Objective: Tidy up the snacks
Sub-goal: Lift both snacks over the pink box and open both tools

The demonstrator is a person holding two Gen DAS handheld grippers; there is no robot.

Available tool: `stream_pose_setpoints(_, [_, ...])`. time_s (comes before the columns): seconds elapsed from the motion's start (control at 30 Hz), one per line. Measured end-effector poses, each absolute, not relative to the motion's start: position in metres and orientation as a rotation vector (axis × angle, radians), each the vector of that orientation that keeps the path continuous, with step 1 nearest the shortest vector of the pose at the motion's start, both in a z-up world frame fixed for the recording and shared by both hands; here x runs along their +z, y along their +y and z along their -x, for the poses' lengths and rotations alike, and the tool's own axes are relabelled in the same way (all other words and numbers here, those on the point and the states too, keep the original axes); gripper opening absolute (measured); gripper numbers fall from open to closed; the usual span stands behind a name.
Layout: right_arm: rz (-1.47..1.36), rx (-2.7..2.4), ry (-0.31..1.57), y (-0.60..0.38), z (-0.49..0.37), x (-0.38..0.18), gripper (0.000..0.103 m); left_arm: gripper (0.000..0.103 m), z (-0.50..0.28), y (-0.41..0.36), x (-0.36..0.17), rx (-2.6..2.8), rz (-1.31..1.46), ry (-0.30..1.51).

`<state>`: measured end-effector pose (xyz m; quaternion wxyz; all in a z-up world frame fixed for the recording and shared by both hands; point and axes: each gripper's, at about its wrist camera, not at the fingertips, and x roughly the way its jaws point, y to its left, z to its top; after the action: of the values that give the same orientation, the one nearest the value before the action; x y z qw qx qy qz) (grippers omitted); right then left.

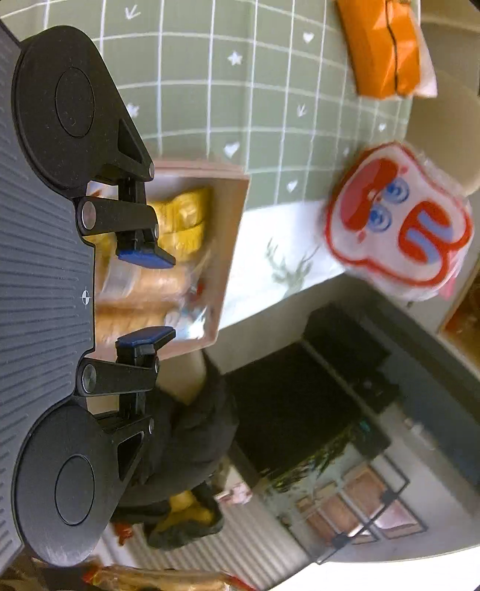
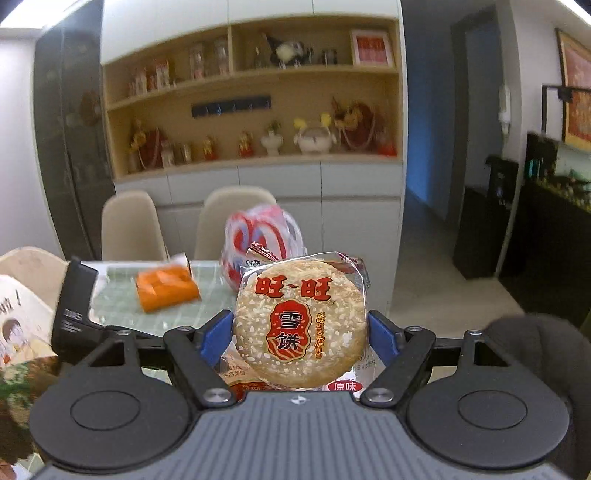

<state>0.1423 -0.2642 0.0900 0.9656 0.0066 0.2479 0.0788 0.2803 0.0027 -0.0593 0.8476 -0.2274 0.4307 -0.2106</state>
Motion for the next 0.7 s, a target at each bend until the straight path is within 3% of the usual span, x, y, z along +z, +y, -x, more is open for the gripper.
stream_pose_setpoints(0.23, [-0.07,0.18,0.616,-0.261,-0.179,0.06,0.078,0.039,-0.236,0.048,-0.034,-0.446,0.555,0.705])
stream_pose_setpoints(0.4, [-0.145,0.265,0.711,-0.24,-0.217,0.026,0.078,0.039,-0.171,0.077,-0.047,-0.376,0.619,0.705])
stream_pose_setpoints(0.57, [-0.193,0.261,0.806,-0.229,-0.242,-0.003,0.078,0.038,-0.127,0.058,-0.027,-0.312,0.376,0.687])
stream_pose_setpoints(0.63, [-0.211,0.279,0.796,-0.231,-0.235,-0.002,0.079,0.034,-0.117,0.046,-0.014,-0.331,0.309,0.665])
stream_pose_setpoints(0.7, [-0.211,0.285,0.767,-0.234,-0.227,0.003,0.079,0.02,-0.11,0.032,-0.002,-0.36,0.273,0.646])
